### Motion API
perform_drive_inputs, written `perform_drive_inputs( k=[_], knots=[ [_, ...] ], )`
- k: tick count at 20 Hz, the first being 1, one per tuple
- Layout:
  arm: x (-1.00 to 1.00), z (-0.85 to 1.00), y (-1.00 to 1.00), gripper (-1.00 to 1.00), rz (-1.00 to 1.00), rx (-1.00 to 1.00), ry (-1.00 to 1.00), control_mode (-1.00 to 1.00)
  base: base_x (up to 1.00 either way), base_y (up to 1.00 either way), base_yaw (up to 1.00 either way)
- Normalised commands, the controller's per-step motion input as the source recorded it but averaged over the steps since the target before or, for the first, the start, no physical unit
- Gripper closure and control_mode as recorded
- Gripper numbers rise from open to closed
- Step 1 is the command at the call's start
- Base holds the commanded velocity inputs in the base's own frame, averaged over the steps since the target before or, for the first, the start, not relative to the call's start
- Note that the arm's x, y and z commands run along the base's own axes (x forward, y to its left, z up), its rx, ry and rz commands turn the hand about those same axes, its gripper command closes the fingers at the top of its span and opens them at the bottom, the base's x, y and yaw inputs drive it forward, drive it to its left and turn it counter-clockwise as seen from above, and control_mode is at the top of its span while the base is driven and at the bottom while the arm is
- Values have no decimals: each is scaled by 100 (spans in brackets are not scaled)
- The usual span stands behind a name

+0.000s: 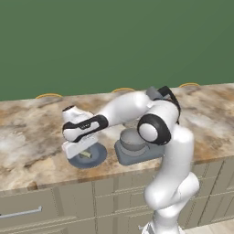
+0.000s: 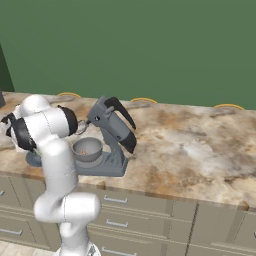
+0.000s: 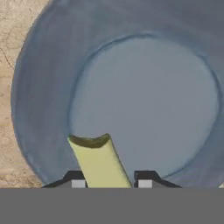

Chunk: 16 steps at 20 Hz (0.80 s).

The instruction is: Add butter and sugar cubes to the stand mixer bowl and then turn on the stand mixer to begin making frosting.

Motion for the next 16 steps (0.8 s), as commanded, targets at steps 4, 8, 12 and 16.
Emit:
perform_drive_inputs(
  k=[4, 8, 12, 16],
  knots=[
    [-55, 98, -4, 100, 0, 0, -25, -100, 0, 0, 0],
    [-41, 73, -18, 100, 0, -5, -30, -100, 0, 0, 0],
    [-27, 46, -44, 100, -4, -13, -33, -100, 0, 0, 0],
    [-5, 22, -49, 100, -8, -9, -32, -100, 0, 0, 0]
  ],
)
